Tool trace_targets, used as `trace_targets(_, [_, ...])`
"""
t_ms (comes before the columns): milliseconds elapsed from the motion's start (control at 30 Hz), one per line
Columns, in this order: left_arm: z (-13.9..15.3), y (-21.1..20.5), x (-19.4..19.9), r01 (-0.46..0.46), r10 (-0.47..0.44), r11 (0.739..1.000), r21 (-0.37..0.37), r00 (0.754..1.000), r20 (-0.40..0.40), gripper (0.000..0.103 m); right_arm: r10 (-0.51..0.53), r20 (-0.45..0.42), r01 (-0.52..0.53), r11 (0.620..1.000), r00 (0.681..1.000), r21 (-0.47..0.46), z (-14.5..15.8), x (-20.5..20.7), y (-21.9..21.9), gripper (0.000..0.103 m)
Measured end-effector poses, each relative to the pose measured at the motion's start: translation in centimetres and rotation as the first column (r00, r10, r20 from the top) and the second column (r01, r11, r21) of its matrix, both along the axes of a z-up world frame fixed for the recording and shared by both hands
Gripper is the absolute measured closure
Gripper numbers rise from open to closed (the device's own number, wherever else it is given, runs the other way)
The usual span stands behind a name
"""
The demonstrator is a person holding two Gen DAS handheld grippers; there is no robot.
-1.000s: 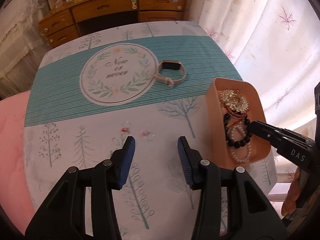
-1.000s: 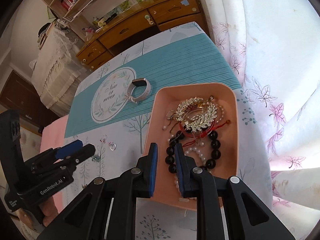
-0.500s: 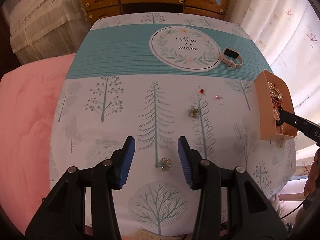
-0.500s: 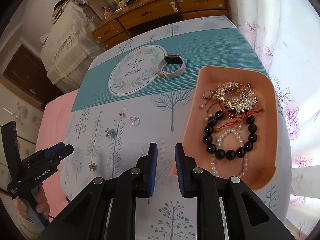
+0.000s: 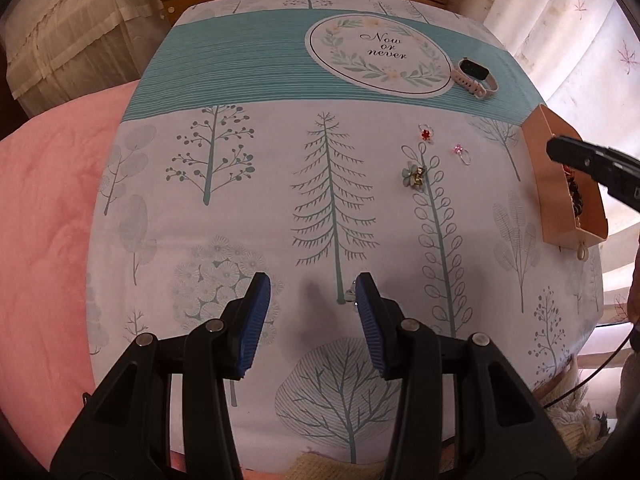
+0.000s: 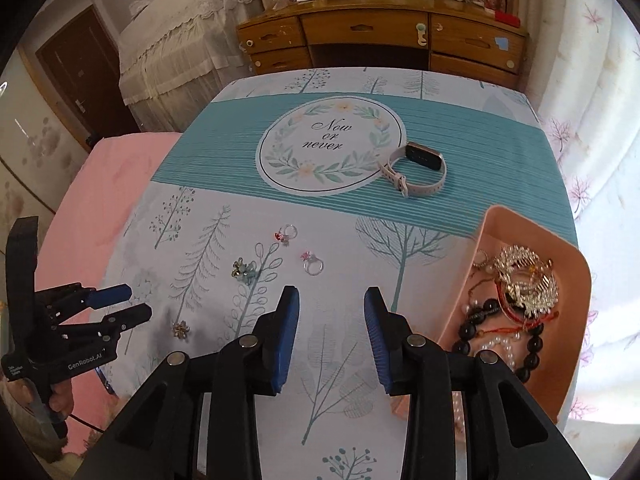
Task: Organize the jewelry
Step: 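Grasp the white smartwatch band with the right tool and lift it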
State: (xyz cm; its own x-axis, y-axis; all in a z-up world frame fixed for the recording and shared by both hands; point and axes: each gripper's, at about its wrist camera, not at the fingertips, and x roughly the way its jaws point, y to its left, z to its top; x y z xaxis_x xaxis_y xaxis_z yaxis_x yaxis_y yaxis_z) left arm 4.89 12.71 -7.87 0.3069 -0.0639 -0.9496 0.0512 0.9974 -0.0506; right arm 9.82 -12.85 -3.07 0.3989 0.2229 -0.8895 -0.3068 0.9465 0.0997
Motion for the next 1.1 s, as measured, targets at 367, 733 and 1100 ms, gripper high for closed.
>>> trace_targets(367, [-0.2, -0.9, 3.6, -0.003, 0.003, 0.999, -0.044, 1.0, 0.02, 0.062, 0.065, -0.035, -0.07, 0.984, 0.997, -0.161, -3.8, 10.1, 1.0, 0.069])
trace_targets(733, [-1.2, -2.3, 6.1, 0.023, -0.022, 0.998, -0.05, 1.0, 0.011, 0.062, 0.108, -0.081, -0.128, 0.942, 0.991, -0.31, -8.7, 17.8, 2.9, 0.069])
trace_targets(1100, [-1.4, -2.4, 6.4, 0.011, -0.01, 0.998, -0.059, 1.0, 0.001, 0.062, 0.067, -0.1, -0.083, 0.983, 0.993, -0.161, -8.1, 20.0, 1.2, 0.096])
